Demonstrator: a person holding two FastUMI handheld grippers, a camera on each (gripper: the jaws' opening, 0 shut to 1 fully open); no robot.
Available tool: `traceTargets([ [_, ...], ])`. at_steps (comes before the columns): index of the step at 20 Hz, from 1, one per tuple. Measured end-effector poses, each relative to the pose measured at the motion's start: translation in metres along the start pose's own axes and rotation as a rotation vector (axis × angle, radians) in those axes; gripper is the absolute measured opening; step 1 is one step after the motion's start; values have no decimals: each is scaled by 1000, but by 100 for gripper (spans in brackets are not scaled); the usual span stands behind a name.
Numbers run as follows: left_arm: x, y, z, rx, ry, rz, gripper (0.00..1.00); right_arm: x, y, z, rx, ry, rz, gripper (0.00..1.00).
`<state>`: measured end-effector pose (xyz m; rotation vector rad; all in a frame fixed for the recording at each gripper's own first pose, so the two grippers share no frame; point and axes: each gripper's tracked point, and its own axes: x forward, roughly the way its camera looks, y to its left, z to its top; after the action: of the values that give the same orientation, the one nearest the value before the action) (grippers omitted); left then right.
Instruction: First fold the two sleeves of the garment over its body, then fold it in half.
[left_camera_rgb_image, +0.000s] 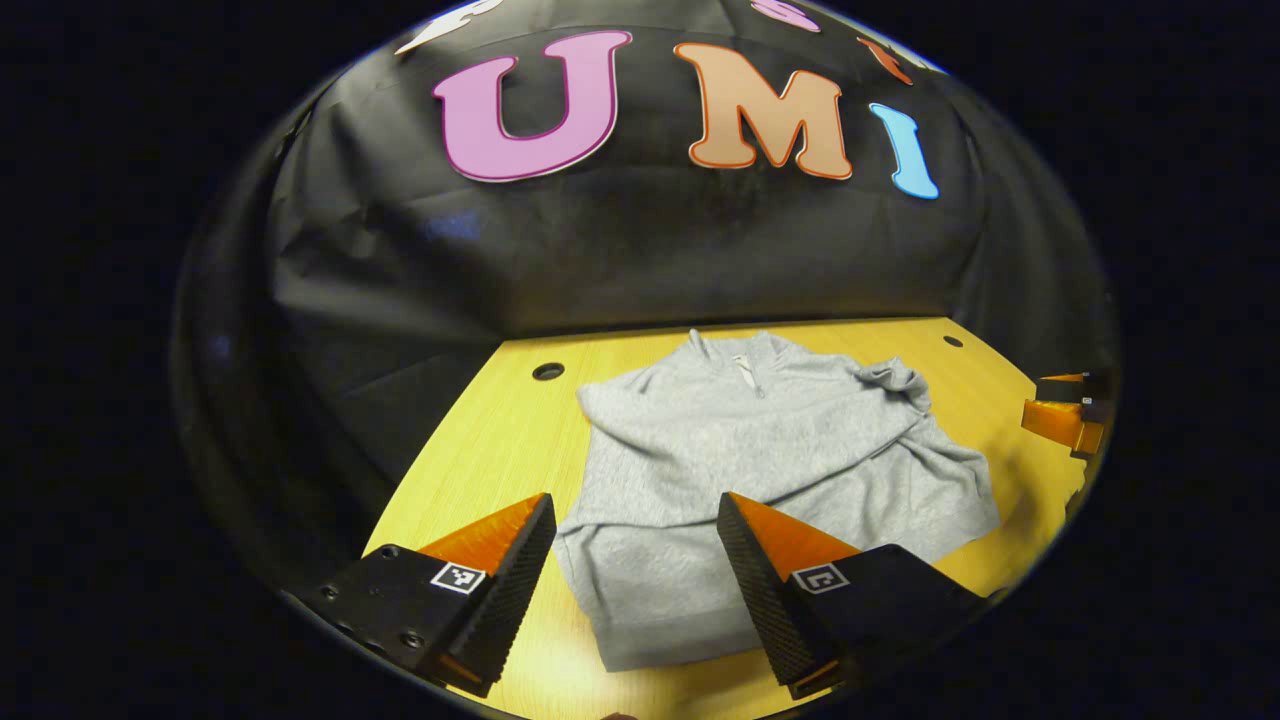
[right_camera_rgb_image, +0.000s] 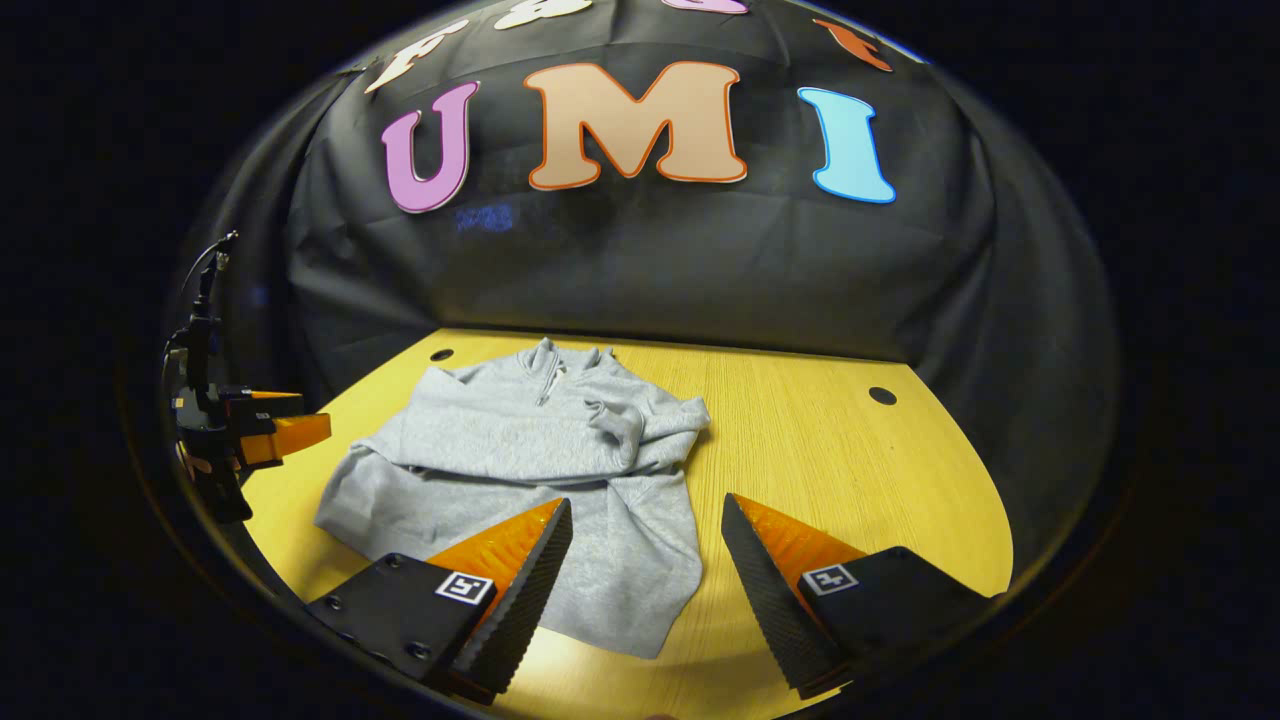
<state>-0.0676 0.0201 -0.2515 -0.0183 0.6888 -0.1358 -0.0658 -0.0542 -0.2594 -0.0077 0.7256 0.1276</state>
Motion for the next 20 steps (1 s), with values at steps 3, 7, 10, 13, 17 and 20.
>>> traceTargets([
  [3,-1,2,-35,-54,56,3,95,3,0,-23,-7,44,-14,96],
  [7,0,0,-79,-68,141,-23,95,10,-1,-56,-20,119,-30,97],
  [10,4,9,-98,-94,178,-4,95,14,3,-75,1,167,-26,97],
  [13,14,13,-111,-136,204,11,95,19,7,-83,4,190,-29,92],
  [17,19,9,-120,-180,224,-1,97,27,0,-93,15,218,-61,92],
  [20,21,9,-123,-140,225,-8,97,30,-6,-106,26,256,-80,97],
])
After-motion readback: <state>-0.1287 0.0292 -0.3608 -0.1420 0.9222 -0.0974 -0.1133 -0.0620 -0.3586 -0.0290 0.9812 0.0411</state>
